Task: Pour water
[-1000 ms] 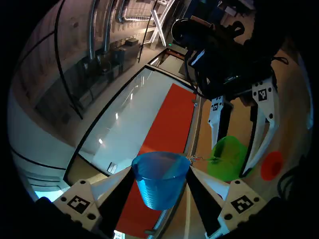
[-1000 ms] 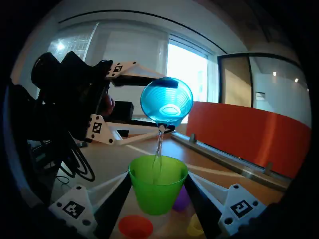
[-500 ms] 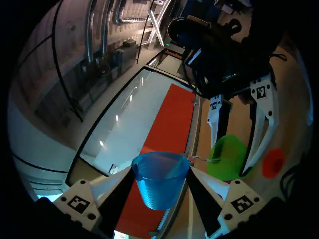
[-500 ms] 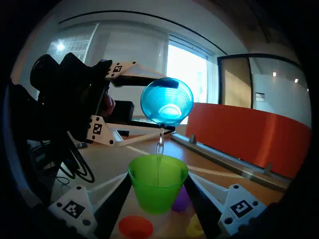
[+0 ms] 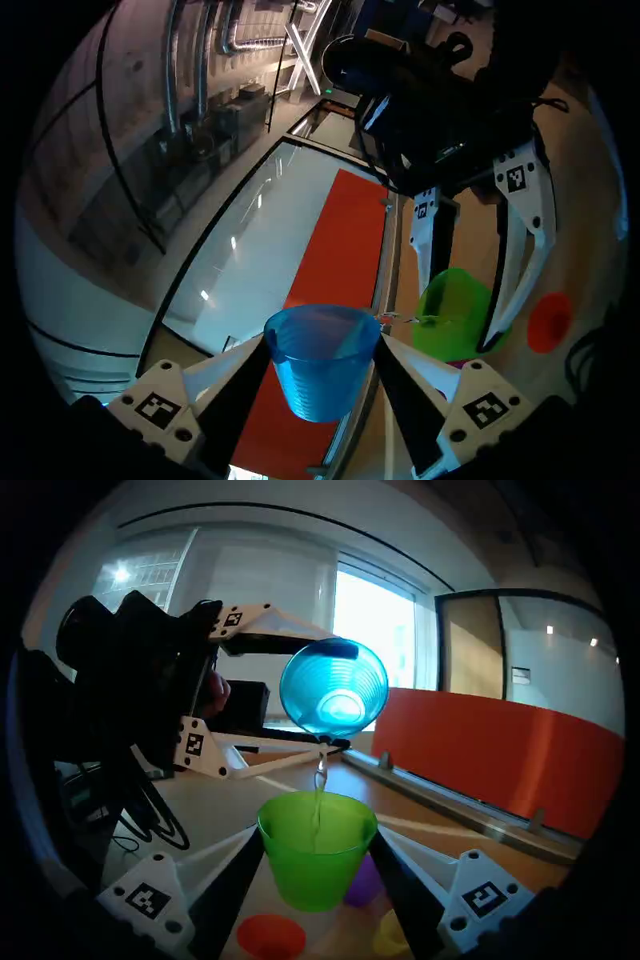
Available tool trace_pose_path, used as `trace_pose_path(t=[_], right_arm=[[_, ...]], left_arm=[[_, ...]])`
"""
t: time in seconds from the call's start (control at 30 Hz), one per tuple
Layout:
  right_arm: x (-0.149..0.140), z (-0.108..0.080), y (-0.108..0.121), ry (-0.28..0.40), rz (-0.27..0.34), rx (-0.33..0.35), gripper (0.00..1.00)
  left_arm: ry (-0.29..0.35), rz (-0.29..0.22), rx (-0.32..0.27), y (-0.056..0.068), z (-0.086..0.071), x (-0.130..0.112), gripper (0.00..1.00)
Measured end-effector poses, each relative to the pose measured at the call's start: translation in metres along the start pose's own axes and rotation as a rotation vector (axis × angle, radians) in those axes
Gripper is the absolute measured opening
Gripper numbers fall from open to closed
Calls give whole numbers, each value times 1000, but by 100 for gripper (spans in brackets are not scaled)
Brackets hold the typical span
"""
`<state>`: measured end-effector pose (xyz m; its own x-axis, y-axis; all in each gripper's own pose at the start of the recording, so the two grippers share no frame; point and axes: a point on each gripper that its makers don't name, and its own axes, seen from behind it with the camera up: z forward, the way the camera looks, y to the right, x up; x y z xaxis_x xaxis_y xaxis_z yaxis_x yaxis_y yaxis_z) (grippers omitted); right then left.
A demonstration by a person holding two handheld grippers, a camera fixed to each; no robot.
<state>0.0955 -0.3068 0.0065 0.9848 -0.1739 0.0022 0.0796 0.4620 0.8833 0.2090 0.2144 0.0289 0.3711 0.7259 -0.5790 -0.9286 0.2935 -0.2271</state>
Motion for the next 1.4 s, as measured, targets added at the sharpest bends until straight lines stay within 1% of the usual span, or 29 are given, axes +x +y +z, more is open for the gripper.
trace_pose_path(t=[0.3,0.6,1.4], right_arm=[[2,-2,1,3,-5,-6,91],[3,-2,1,3,-7,-7,91],[6,-1,3,9,-7,-16,91]], left_arm=[[8,42,3,0,-1,5,86],[12,88,9,-5,0,8,86],[31,246,28,-7,5,15,86]])
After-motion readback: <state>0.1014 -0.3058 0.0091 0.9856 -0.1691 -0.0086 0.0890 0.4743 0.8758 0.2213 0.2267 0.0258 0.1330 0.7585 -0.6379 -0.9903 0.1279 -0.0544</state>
